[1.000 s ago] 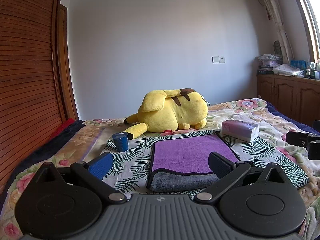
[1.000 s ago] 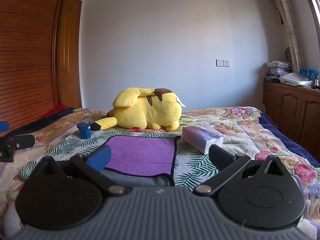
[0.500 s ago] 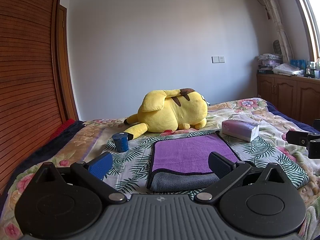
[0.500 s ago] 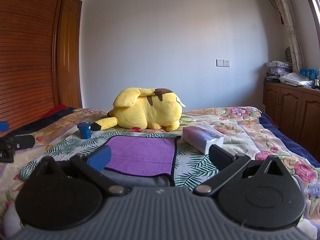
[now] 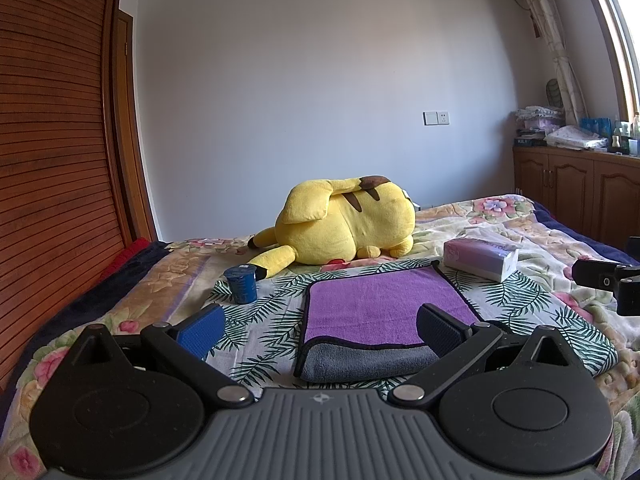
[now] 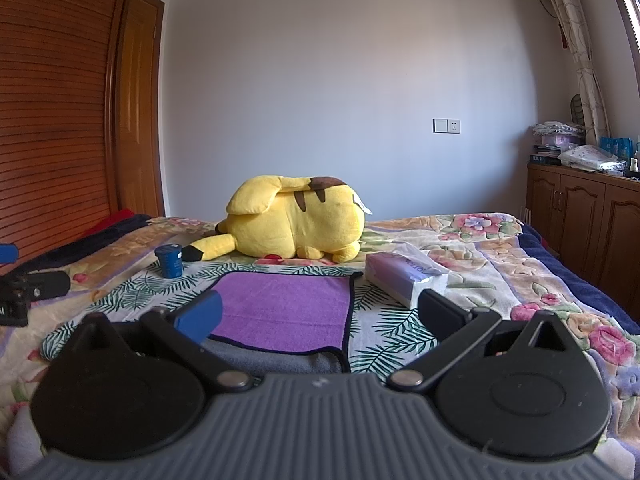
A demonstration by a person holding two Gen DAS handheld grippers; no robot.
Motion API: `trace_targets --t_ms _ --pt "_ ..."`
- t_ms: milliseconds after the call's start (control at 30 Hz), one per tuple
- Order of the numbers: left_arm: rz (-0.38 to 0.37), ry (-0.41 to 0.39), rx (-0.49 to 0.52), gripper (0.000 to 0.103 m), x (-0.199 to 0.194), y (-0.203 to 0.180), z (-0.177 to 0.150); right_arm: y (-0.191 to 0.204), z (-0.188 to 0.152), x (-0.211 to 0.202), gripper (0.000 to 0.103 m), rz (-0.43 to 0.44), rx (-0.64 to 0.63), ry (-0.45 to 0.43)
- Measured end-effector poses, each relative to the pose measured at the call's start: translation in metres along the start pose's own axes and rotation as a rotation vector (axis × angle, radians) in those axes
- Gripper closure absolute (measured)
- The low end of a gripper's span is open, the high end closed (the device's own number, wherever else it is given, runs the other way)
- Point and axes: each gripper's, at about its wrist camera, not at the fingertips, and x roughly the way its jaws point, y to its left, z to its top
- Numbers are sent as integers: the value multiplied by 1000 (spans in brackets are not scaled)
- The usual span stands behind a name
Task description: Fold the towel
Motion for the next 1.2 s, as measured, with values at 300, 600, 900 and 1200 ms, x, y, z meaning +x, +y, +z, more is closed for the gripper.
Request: trace_targets --t_ms 300,600,900,1200 --pt "0 0 1 0 0 0 0 0 0 0 0 0 0 0" --pt "0 2 1 0 2 0 -1 -2 -1 -1 0 0 1 1" --pt "-3 13 5 0 4 3 -10 0 2 0 0 1 0 4" --pt "-9 108 29 0 15 -3 -16 3 -4 6 0 -1 -1 29"
